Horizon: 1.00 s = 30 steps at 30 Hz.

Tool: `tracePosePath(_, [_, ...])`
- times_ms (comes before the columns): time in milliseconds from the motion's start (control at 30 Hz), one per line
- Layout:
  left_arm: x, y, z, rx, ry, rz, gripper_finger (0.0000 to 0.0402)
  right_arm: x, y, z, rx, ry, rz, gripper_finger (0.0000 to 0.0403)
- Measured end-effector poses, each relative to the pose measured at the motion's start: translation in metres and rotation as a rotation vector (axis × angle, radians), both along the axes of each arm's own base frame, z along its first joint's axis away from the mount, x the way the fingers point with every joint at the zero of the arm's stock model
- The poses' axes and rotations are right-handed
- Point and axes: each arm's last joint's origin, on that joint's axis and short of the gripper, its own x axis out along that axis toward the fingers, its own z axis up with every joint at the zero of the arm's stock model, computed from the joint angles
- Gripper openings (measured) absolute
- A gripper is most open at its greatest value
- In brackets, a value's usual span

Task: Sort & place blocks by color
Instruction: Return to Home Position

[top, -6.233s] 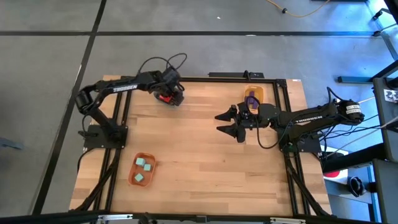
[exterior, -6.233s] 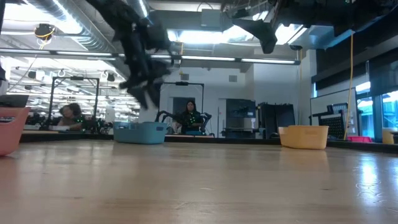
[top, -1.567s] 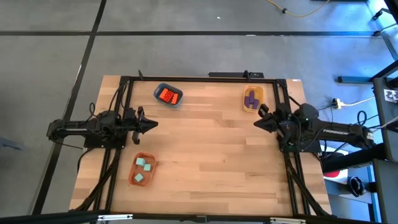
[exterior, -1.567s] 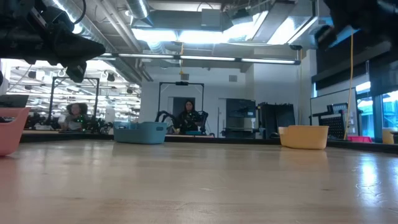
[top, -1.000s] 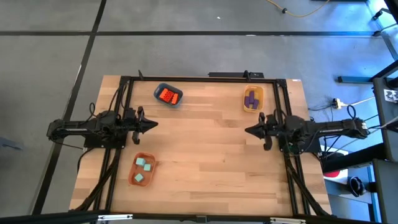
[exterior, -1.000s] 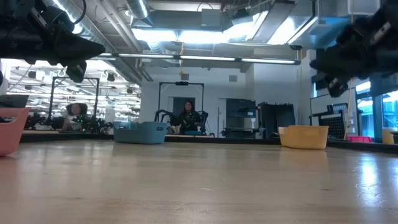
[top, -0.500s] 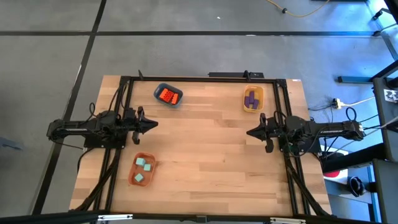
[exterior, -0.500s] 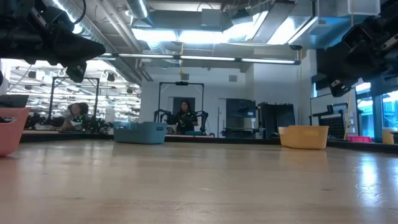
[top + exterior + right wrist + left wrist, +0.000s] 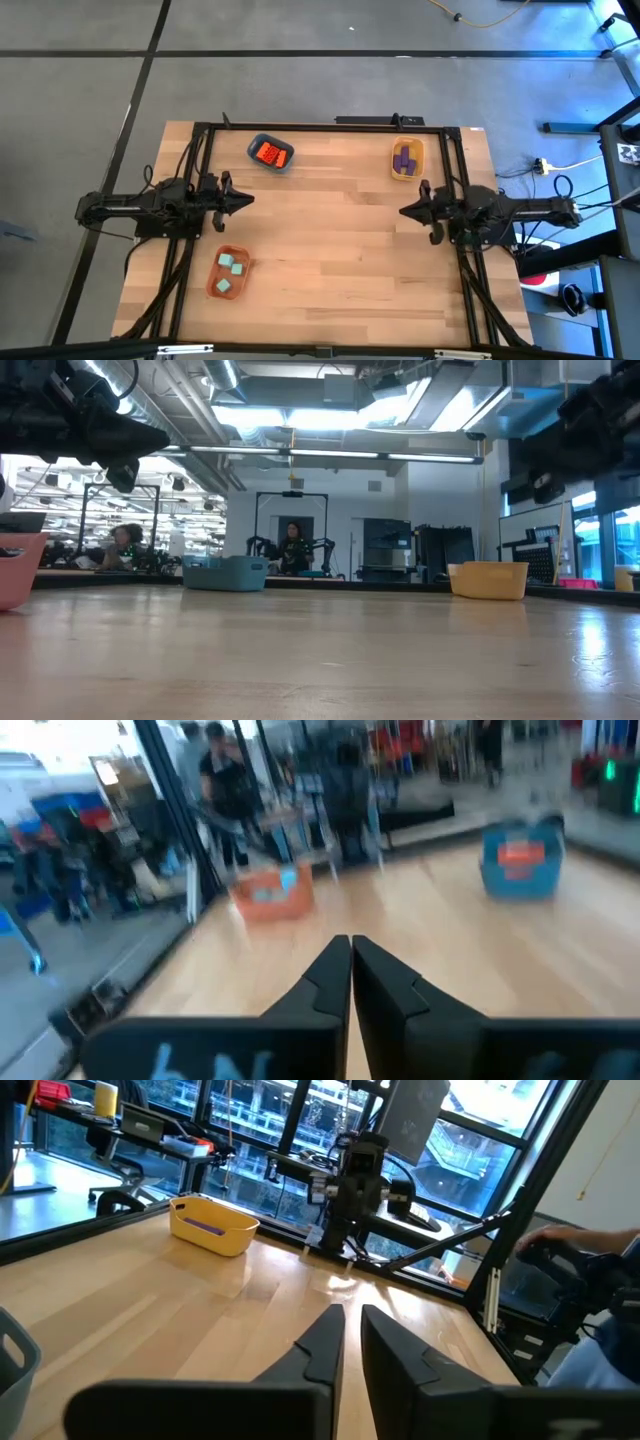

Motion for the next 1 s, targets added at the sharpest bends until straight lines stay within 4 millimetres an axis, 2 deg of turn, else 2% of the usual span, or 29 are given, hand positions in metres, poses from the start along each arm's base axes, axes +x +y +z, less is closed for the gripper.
tracePosePath(133, [0.0,0.0,-0.0001,0.0,0.001,0.0,0.0023,-0.0052,-0.0009,0.008,-0.065,-0.097,-0.006,0.0016])
tracePosePath(433, [0.0,0.0,0.0,0.0,0.0,0.0,0.0013,-0.0052,-0.0019,0.0073,-0.358,-0.097,-0.01,0.0015])
tracePosePath(800, [0.0,0.0,0.0,0.0,0.0,0.0,0.0001,-0.0049,-0.0019,0.007,-0.362,-0.093,-0.009,0.0015])
tracePosePath(1000, [0.0,0.0,0.0,0.0,0.0,0.0,0.0008,-0.0049,-0.0019,0.007,-0.362,-0.093,-0.009,0.0015])
